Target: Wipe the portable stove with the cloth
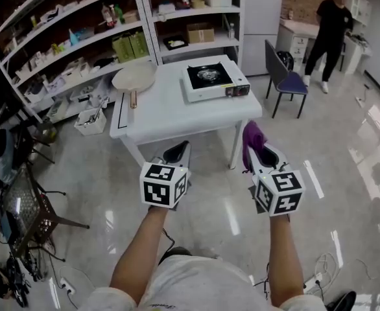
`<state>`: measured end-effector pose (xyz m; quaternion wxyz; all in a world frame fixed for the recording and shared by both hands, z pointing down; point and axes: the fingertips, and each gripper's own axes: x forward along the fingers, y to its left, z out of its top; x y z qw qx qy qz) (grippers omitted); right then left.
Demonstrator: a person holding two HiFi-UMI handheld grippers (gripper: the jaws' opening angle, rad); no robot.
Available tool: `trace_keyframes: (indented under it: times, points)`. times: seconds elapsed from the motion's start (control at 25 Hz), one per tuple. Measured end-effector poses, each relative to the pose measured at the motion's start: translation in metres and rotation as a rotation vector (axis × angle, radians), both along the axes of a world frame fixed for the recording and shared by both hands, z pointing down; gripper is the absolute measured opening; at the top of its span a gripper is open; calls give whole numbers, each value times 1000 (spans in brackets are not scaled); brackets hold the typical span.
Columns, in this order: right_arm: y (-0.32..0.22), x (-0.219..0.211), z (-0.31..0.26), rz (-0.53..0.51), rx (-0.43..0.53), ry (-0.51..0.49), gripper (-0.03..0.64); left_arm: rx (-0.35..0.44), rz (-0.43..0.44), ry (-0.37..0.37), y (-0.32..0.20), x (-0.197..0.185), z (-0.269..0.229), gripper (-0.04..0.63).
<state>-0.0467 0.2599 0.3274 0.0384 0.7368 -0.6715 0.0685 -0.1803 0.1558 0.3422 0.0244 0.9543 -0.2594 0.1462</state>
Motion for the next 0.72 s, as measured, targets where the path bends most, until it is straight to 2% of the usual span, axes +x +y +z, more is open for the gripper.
trace_keyframes:
  times: [0.44, 0.72]
  points:
    - [-20, 22, 14, -44, -10, -12, 61, 1, -25, -14, -16, 26, 9, 3]
    - [-73, 38, 27, -56, -38, -18, 61, -14, -26, -20, -69, 44, 20, 3]
